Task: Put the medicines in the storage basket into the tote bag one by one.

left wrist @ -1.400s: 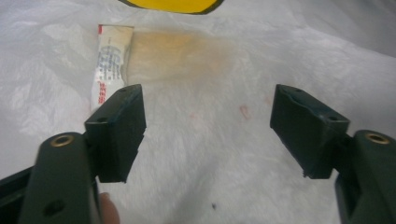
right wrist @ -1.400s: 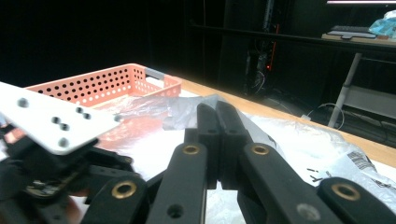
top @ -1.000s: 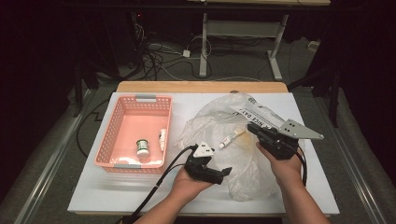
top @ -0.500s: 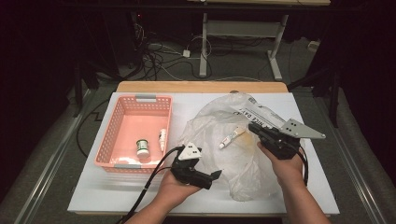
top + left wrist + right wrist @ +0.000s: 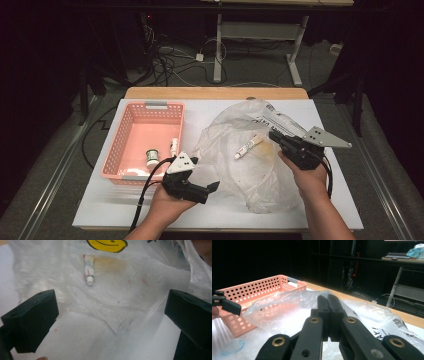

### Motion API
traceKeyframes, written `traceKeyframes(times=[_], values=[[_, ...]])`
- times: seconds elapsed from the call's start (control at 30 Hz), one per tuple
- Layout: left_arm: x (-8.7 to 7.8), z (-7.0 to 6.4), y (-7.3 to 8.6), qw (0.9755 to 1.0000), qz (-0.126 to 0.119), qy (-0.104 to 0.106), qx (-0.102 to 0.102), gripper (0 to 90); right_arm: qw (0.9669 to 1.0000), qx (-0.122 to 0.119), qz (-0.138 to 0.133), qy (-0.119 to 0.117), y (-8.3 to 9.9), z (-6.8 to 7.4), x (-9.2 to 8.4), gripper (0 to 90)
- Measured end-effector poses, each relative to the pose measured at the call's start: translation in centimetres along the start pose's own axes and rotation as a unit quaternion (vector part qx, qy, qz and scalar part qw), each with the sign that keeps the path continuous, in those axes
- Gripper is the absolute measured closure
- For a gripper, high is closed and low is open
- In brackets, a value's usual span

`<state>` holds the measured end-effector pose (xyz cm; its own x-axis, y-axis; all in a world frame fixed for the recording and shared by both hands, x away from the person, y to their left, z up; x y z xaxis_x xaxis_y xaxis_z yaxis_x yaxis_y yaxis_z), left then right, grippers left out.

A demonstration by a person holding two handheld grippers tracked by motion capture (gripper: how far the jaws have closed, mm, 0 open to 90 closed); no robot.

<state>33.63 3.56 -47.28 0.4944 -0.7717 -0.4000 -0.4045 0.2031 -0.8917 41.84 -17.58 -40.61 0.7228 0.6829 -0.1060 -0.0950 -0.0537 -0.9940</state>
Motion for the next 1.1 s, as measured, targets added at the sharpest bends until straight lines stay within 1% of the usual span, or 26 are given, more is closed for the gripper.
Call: traceKeyframes(times=[0.07,0.13,0.2,0.27,0.33,0.43,0.47,0.5,0.53,0.57,0.6,0.67,0.7,1.0,1.1], values=[[-0.7,0.6,-0.3,0.9999,-0.008,-0.004,-0.008,0.0,1.0,0.001,-0.002,0.0,-0.1,0.0,0.0,90.0],[-1.4,1.3,-0.5,0.9998,-0.012,-0.016,-0.01,0.0,1.0,0.001,-0.002,-0.002,-0.1,0.0,-0.1,90.0],[-2.0,1.9,-0.5,0.9996,-0.01,-0.021,-0.015,0.0,1.0,0.003,-0.002,-0.001,-0.1,-0.1,-0.1,90.0],[-2.8,2.6,-0.6,0.999,-0.01,-0.042,-0.008,0.0,1.0,0.002,-0.002,-0.002,0.0,-0.1,-0.1,90.0],[-3.5,3.3,-0.7,0.9984,-0.019,-0.051,-0.015,0.0,1.0,0.002,-0.002,-0.003,0.0,-0.1,-0.1,90.0],[-4.3,4.5,-0.8,0.9974,-0.022,-0.067,-0.016,0.0,1.0,0.003,-0.002,-0.003,0.0,-0.1,-0.1,90.0],[-4.5,5.0,-0.7,0.9969,-0.022,-0.074,-0.015,0.0,1.0,0.002,-0.002,-0.003,0.0,-0.1,-0.1,90.0],[-4.8,5.6,-0.7,0.9962,-0.026,-0.081,-0.019,0.0,1.0,0.003,-0.003,-0.003,0.0,-0.1,-0.1,90.0],[-5.0,5.8,-0.6,0.996,-0.027,-0.082,-0.023,0.0,1.0,0.004,-0.003,-0.003,0.0,-0.1,-0.1,90.0],[-5.2,6.3,-0.6,0.9955,-0.027,-0.087,-0.026,0.2,1.0,0.004,-0.003,-0.004,0.0,0.0,-0.1,90.0],[-5.4,6.7,-0.5,0.9947,-0.028,-0.096,-0.026,0.1,1.0,0.004,-0.002,-0.004,0.0,0.0,-0.1,90.0],[-5.8,7.4,-0.4,0.9935,-0.028,-0.106,-0.028,0.1,1.0,0.004,-0.003,-0.003,0.0,-0.1,-0.1,90.0],[-6.1,7.8,-0.4,0.9931,-0.032,-0.108,-0.034,0.2,1.0,0.006,-0.002,-0.003,0.0,-0.1,-0.1,90.0],[-8.1,10.2,-0.3,0.9885,-0.039,-0.137,-0.05,0.1,1.0,0.006,-0.004,-0.002,0.0,-0.3,-0.2,90.0],[-8.7,11.1,-0.1,0.9867,-0.039,-0.148,-0.055,0.0,1.0,0.005,-0.004,-0.002,0.0,-0.3,-0.2,90.0]])
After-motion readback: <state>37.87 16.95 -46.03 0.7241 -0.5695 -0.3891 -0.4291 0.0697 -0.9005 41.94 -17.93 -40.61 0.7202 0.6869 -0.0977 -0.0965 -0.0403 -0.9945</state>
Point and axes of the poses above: each handheld gripper's, and its own axes: x roughly forward along the jaws, y roughly out of its underside, z roughly to its left, the point moved 10 cm from there along x, roughly forward along the jaws, and after that the axes turned 8 degrees about -z, right-handed, at the moved point
